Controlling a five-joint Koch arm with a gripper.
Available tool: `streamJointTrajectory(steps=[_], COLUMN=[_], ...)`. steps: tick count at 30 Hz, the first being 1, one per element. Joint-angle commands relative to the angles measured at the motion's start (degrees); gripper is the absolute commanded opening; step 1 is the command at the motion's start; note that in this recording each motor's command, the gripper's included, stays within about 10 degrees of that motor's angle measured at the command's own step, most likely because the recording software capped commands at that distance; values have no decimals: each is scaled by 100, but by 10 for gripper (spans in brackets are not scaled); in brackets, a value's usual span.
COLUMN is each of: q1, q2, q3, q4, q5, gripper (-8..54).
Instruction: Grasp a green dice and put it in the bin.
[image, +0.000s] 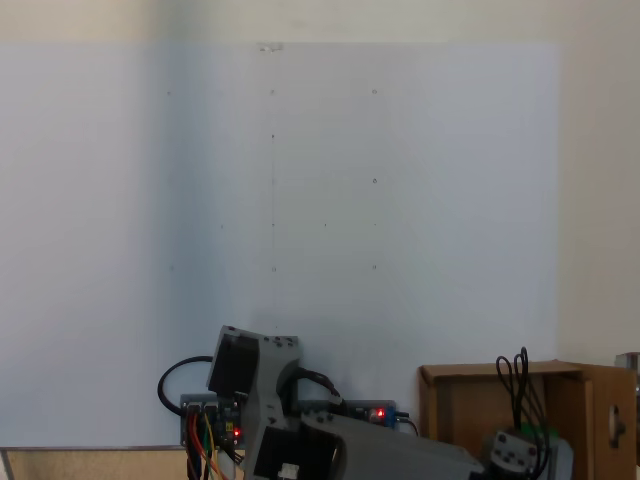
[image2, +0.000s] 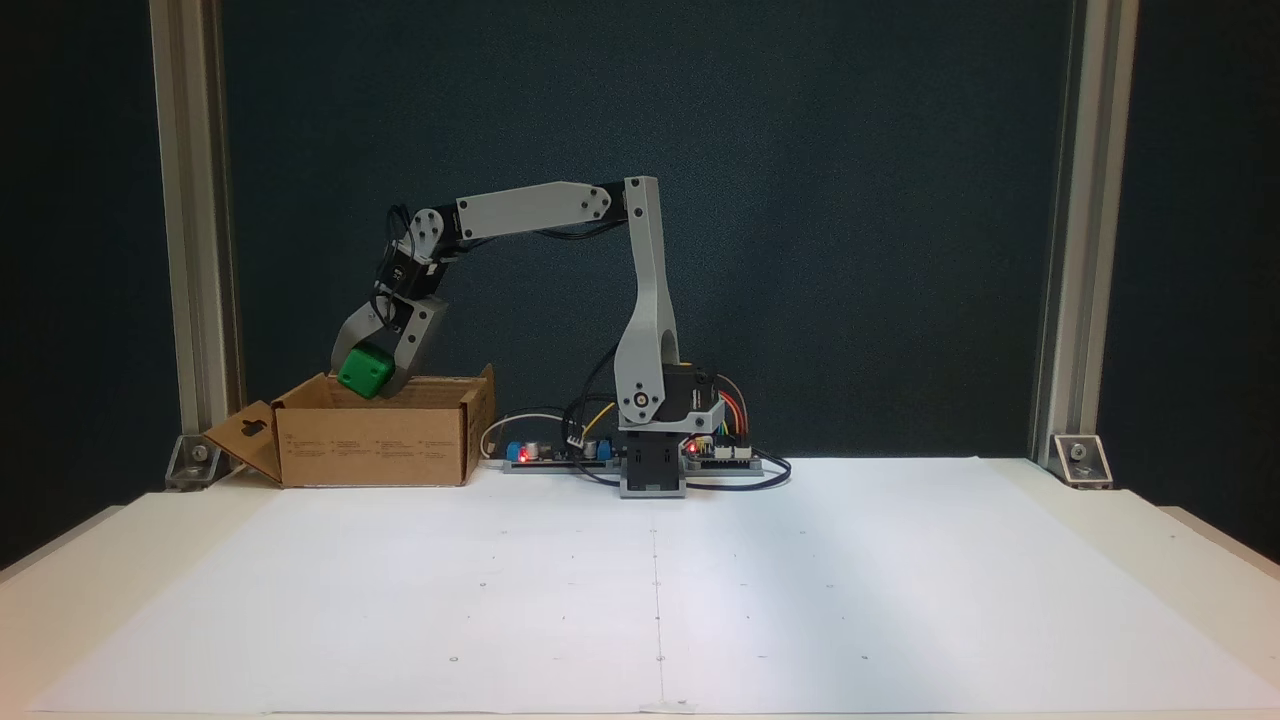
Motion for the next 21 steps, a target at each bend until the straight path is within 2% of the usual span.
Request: streamJointTrajectory(steps=[1, 3, 11, 17, 21], q1=[-88, -176, -993, -2417, -3674], q2=[44, 53, 694, 1450, 1898], q3=[-185, -132, -132, -141, -141], q4=[-343, -334, -229, -281, -281], q5=[-413, -396, 70, 817, 1134], gripper=[354, 386, 386, 388, 418])
